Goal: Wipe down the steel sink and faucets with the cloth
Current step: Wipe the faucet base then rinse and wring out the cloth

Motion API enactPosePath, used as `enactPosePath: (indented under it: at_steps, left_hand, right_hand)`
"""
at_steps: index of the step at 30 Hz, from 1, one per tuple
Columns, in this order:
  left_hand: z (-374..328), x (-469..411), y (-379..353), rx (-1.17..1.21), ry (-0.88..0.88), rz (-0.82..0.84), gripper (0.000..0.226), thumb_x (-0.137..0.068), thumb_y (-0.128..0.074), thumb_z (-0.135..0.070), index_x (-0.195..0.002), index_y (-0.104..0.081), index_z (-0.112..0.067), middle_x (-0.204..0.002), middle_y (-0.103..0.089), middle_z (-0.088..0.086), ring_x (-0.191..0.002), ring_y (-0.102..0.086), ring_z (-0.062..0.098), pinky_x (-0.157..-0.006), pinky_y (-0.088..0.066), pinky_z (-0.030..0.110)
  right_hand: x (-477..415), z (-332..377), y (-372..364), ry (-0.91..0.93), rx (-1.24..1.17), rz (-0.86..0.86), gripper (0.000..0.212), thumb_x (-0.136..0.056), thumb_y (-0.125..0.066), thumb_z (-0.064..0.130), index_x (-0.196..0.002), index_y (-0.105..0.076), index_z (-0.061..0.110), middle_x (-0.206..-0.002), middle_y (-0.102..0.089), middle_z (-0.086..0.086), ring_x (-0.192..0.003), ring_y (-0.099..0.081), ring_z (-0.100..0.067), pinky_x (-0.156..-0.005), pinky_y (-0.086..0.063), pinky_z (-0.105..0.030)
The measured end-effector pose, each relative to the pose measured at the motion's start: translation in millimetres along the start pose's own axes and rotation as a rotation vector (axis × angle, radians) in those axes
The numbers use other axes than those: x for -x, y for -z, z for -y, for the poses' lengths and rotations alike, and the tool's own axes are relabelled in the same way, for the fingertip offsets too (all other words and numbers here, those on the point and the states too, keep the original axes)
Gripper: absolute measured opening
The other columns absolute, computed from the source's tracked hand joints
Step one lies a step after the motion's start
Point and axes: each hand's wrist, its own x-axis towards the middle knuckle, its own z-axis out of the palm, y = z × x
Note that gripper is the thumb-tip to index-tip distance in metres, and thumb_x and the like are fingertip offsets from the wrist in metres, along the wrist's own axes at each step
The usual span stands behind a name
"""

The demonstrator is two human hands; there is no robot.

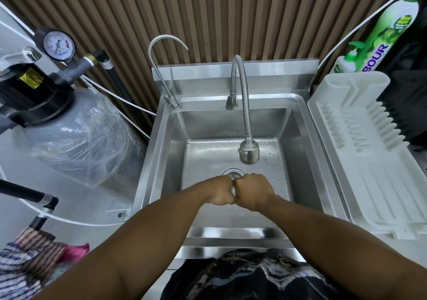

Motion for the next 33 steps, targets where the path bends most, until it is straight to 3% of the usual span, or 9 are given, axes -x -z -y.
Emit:
enactPosePath:
  at_steps: [4, 8, 12, 15, 17, 20, 25, 27, 33]
  left_hand:
    - [7.1, -4.2, -2.6, 0.160, 0.097, 0.106, 0.021, -0.077, -0.071, -0.023, -0.069, -0.057, -0.011, -0.063, -0.054, 0.009, -0.048, -0.044, 0.024, -0.050, -0.037, 0.025]
    - [13.7, 2.9, -9.1, 0.208, -0.094, -0.128, 0.034, -0.074, -0.074, -0.029, -0.104, -0.062, -0.019, -0.094, -0.066, 0.002, -0.085, -0.063, 0.024, -0.070, -0.046, 0.028]
    - [28.6, 17.1, -8.5, -0.451, -0.367, -0.336, 0.087, -0.085, -0.067, -0.019, -0.153, -0.015, -0.033, -0.136, -0.047, 0.001, -0.110, -0.052, 0.024, -0.077, -0.041, 0.031]
    - [20.3, 19.6, -17.2, -0.775, -0.464, -0.511, 0.083, -0.082, -0.069, -0.009, -0.152, -0.026, -0.021, -0.145, -0.039, 0.011, -0.112, -0.051, 0.030, -0.068, -0.049, 0.037]
    - [12.5, 20.6, -21.0, -0.787, -0.462, -0.535, 0.075, -0.081, -0.071, -0.014, -0.146, -0.034, -0.018, -0.141, -0.045, 0.010, -0.102, -0.058, 0.032, -0.058, -0.049, 0.036]
    - [3.1, 21.5, -17.0, -0.752, -0.382, -0.447, 0.063, -0.090, -0.061, -0.021, -0.145, -0.029, -0.018, -0.129, -0.053, 0.013, -0.092, -0.063, 0.037, -0.062, -0.040, 0.037]
    - [-7.5, 20.1, -12.4, -0.664, -0.159, -0.351, 0.036, -0.087, -0.064, -0.026, -0.119, -0.058, -0.011, -0.109, -0.068, 0.013, -0.093, -0.066, 0.036, -0.066, -0.039, 0.033]
    - [-7.0, 19.9, -9.2, -0.548, -0.092, -0.283, 0.025, -0.085, -0.062, -0.021, -0.110, -0.064, -0.017, -0.108, -0.068, 0.010, -0.094, -0.066, 0.032, -0.067, -0.041, 0.032]
    - [21.2, 15.8, 4.6, 0.200, -0.175, -0.132, 0.026, -0.074, -0.073, -0.012, -0.097, -0.062, -0.016, -0.102, -0.068, 0.006, -0.091, -0.063, 0.021, -0.074, -0.052, 0.035]
  right_hand:
    - [0.7, 1.3, 3.9, 0.046, 0.001, 0.010, 0.025, -0.088, -0.059, 0.034, -0.106, -0.069, 0.019, -0.105, -0.071, -0.006, -0.095, -0.067, -0.029, -0.075, -0.046, -0.031]
    - [-0.5, -7.9, 9.5, -0.087, -0.148, 0.102, 0.021, -0.086, -0.060, 0.026, -0.104, -0.065, 0.017, -0.107, -0.069, -0.008, -0.094, -0.065, -0.029, -0.074, -0.045, -0.031]
    - [0.0, -28.7, 3.2, -0.115, -0.531, 0.280, 0.009, -0.092, -0.061, 0.026, -0.098, -0.061, 0.019, -0.109, -0.068, -0.007, -0.095, -0.062, -0.022, -0.076, -0.043, -0.029]
    - [-0.9, -20.2, 9.6, -0.106, -0.814, 0.452, 0.012, -0.094, -0.066, 0.029, -0.099, -0.066, 0.017, -0.088, -0.064, 0.000, -0.072, -0.054, -0.011, -0.067, -0.046, -0.023]
    - [-2.4, -12.1, 12.7, -0.166, -0.834, 0.607, 0.030, -0.094, -0.066, 0.029, -0.070, -0.052, 0.017, -0.063, -0.046, 0.001, -0.055, -0.034, -0.012, -0.052, -0.030, -0.021]
    - [-1.8, -10.0, 5.9, -0.260, -0.939, 0.750, 0.037, -0.086, -0.074, 0.034, -0.069, -0.045, 0.020, -0.054, -0.034, 0.004, -0.047, -0.024, -0.011, -0.046, -0.021, -0.022]
    - [-2.6, -1.6, -2.8, -0.175, -0.706, 0.449, 0.024, -0.084, -0.069, 0.025, -0.105, -0.069, 0.013, -0.091, -0.069, -0.001, -0.078, -0.061, -0.017, -0.073, -0.051, -0.033]
    - [-0.2, 5.9, -10.4, -0.206, -0.547, 0.283, 0.021, -0.082, -0.061, 0.024, -0.100, -0.068, 0.014, -0.102, -0.071, -0.005, -0.087, -0.064, -0.022, -0.072, -0.050, -0.031]
    - [1.4, 5.0, -10.9, -0.230, -0.571, 0.116, 0.029, -0.081, -0.067, 0.034, -0.107, -0.065, 0.021, -0.105, -0.070, -0.003, -0.096, -0.066, -0.026, -0.079, -0.054, -0.034]
